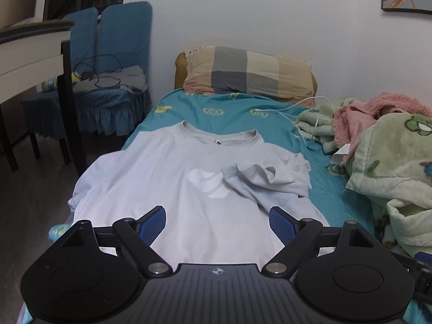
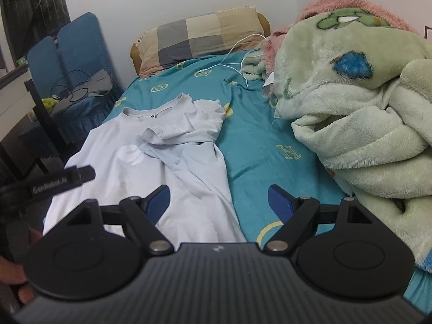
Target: Fold clothes
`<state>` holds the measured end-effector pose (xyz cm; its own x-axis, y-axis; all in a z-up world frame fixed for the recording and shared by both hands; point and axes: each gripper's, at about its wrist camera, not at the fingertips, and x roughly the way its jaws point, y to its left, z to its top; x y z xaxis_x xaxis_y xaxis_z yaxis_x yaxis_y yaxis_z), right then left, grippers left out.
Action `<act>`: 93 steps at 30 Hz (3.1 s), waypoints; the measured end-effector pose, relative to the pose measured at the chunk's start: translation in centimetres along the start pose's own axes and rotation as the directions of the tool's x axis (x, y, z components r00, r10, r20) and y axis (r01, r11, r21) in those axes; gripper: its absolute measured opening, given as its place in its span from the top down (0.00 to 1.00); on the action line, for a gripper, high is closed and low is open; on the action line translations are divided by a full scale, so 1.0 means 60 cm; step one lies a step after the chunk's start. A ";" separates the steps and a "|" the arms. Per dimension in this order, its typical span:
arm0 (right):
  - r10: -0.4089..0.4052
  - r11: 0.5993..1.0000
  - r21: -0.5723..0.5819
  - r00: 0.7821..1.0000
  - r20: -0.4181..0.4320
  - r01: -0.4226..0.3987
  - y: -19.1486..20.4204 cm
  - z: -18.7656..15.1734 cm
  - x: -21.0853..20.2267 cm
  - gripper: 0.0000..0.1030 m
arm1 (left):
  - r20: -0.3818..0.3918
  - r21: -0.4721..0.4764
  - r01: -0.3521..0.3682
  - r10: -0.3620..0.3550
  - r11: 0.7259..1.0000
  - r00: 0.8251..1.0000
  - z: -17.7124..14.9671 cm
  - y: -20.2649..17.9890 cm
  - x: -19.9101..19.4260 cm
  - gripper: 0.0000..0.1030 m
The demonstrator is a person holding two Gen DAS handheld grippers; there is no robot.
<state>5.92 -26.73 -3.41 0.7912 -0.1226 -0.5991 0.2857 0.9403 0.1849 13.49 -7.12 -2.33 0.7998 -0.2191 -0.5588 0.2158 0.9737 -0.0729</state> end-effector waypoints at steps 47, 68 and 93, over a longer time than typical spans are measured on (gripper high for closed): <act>-0.065 0.998 0.010 0.998 -0.011 0.065 0.017 -0.041 0.107 0.21 | -0.326 -0.145 0.290 -0.323 0.946 0.889 0.141 -0.048 0.461 0.32; 0.029 0.987 0.159 0.998 -0.063 -0.018 -0.028 -0.056 0.119 0.21 | -0.147 0.022 -0.014 0.017 1.000 0.989 0.243 -0.102 0.466 0.99; 0.056 0.992 0.114 0.998 0.027 -0.059 -0.027 -0.049 0.039 0.21 | -0.113 -0.020 0.089 -0.090 0.996 0.989 0.116 -0.024 0.109 0.50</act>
<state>5.72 -27.61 -7.39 0.8202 -0.0781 -0.5668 0.2984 0.9036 0.3074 22.29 -10.41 -0.14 0.7083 -0.2978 -0.6399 0.2749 0.9514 -0.1385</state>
